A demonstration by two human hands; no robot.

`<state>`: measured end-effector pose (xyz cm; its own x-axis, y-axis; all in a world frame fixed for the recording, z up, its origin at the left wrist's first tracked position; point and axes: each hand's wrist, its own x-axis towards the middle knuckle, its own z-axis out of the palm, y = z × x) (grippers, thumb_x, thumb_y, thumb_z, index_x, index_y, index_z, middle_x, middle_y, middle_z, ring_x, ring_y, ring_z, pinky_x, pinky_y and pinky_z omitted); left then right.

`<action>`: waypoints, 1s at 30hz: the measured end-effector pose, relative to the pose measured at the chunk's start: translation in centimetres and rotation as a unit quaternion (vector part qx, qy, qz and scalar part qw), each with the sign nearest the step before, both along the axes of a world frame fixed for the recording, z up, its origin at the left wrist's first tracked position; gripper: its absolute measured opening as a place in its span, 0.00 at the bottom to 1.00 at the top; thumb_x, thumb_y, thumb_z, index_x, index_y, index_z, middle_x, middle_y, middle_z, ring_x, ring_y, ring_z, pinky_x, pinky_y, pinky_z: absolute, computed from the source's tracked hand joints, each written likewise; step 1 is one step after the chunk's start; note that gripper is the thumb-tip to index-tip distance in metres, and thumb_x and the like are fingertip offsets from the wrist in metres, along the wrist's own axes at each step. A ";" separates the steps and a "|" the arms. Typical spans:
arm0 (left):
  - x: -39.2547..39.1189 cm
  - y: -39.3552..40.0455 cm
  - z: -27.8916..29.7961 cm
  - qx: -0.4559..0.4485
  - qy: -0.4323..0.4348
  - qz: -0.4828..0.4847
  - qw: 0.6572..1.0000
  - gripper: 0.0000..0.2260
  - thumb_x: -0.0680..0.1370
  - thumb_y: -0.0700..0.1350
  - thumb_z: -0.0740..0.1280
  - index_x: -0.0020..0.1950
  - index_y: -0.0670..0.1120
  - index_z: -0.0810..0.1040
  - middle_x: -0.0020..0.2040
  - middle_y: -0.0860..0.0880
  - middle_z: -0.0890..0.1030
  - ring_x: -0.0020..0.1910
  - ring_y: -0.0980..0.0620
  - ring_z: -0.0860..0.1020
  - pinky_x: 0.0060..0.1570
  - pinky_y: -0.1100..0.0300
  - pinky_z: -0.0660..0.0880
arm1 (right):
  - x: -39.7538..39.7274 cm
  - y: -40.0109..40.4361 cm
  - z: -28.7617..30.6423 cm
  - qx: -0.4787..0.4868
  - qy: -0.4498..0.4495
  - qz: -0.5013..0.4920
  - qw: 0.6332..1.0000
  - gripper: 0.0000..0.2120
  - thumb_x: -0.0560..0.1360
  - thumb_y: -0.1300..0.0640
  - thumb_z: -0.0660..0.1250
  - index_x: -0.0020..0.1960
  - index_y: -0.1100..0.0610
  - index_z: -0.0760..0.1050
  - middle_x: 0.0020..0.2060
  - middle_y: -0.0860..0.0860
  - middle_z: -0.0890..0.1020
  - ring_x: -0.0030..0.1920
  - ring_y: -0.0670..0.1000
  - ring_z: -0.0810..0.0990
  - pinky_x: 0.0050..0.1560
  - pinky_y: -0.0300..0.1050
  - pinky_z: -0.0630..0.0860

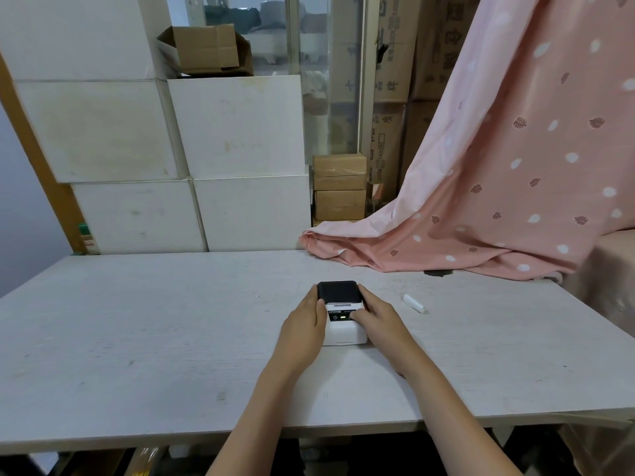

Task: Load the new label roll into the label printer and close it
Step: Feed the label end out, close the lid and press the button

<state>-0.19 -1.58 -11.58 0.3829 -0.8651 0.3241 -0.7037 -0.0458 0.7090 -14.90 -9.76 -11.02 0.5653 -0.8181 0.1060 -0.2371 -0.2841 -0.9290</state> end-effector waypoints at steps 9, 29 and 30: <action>0.0 0.1 0.1 0.000 0.002 0.003 1.000 0.16 0.86 0.48 0.50 0.71 0.56 0.70 0.59 0.56 0.81 0.53 0.53 0.79 0.53 0.55 0.76 | 0.0 -0.1 0.0 -0.002 0.000 0.000 1.000 0.23 0.72 0.54 0.61 0.63 0.36 0.79 0.53 0.47 0.87 0.60 0.55 0.82 0.67 0.59 0.76; 0.1 -0.1 -0.1 -0.002 0.013 -0.004 1.000 0.16 0.86 0.48 0.50 0.71 0.57 0.71 0.58 0.56 0.81 0.53 0.54 0.79 0.49 0.59 0.73 | 0.1 0.0 0.0 -0.009 0.000 -0.004 1.000 0.23 0.73 0.53 0.61 0.63 0.36 0.80 0.54 0.49 0.87 0.59 0.57 0.82 0.66 0.60 0.76; 0.1 -0.1 -0.1 -0.001 0.014 -0.004 1.000 0.16 0.86 0.48 0.50 0.70 0.57 0.71 0.58 0.57 0.81 0.52 0.54 0.79 0.47 0.60 0.72 | 0.1 0.0 0.0 -0.010 0.000 -0.003 1.000 0.23 0.73 0.54 0.61 0.63 0.35 0.80 0.54 0.50 0.87 0.59 0.58 0.82 0.66 0.61 0.76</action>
